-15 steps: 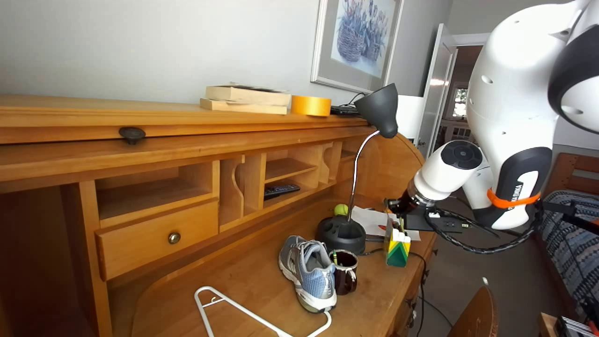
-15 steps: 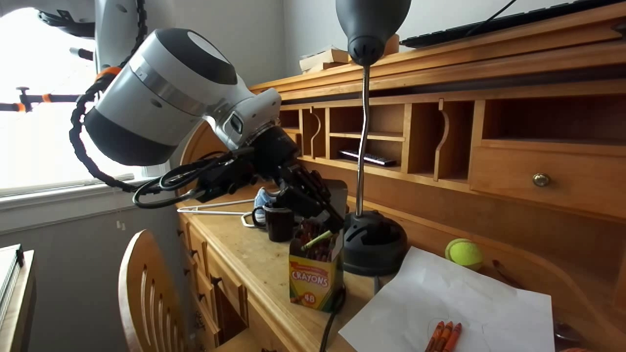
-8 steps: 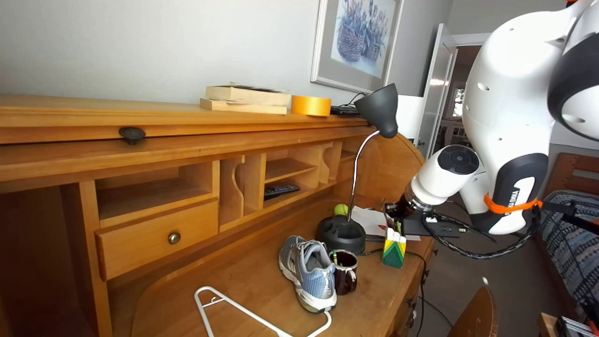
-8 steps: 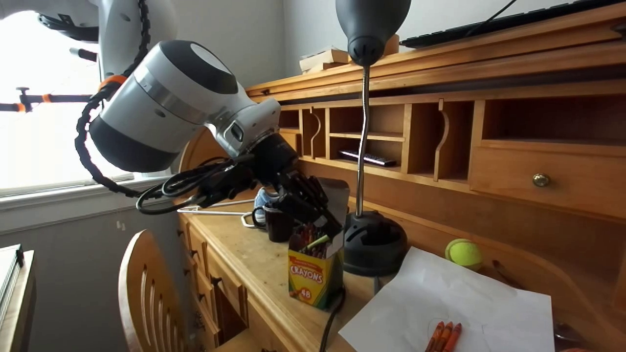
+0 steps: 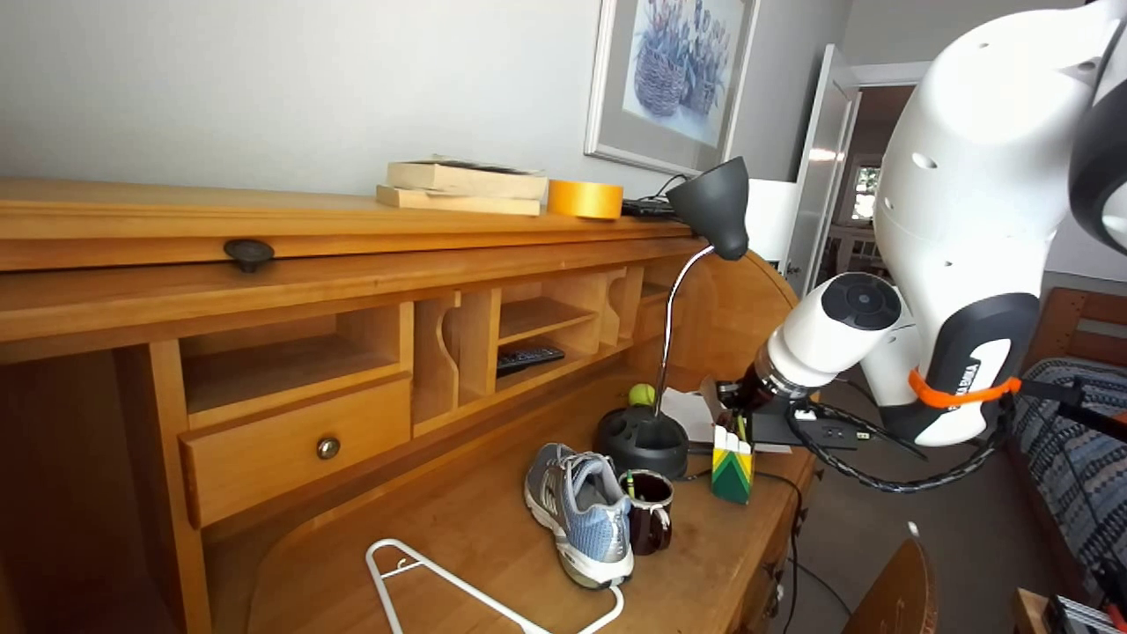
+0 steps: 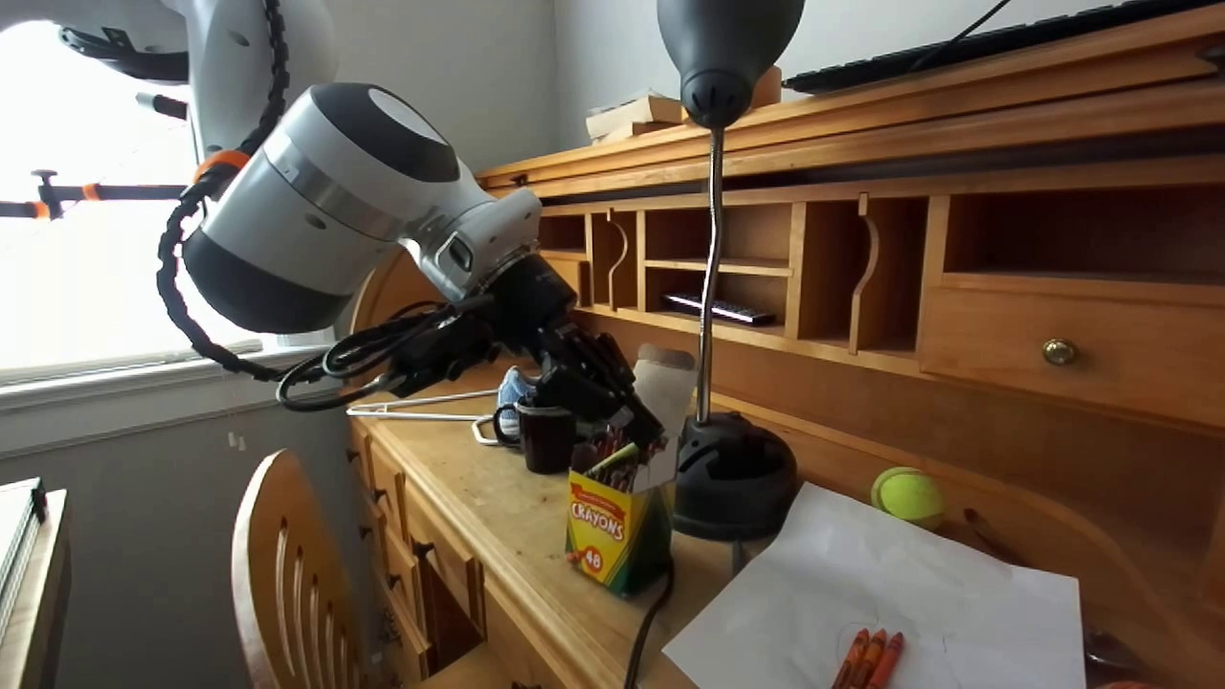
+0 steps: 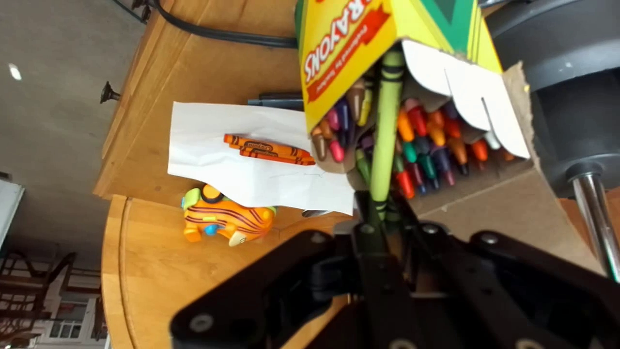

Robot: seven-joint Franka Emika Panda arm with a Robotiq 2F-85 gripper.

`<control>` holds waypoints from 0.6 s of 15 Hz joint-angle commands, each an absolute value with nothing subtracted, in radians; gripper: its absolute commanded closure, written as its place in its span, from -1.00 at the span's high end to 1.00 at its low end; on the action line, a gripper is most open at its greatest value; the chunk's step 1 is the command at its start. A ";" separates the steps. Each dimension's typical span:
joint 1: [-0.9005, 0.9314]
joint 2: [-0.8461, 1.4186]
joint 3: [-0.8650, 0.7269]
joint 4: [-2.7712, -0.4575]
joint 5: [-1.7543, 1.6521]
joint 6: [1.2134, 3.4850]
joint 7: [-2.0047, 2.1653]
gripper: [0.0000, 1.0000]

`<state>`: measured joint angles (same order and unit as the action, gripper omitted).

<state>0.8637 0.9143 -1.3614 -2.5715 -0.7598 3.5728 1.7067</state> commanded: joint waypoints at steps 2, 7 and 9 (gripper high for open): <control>0.918 0.935 -1.364 -2.610 -0.726 3.576 1.726 -0.95; 0.969 0.965 -1.354 -2.633 -0.688 3.545 1.742 -0.95; 0.987 0.914 -1.303 -2.671 -0.470 3.501 1.552 -0.95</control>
<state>0.9365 0.9250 -1.3495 -2.6208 -0.6658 3.5533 1.6761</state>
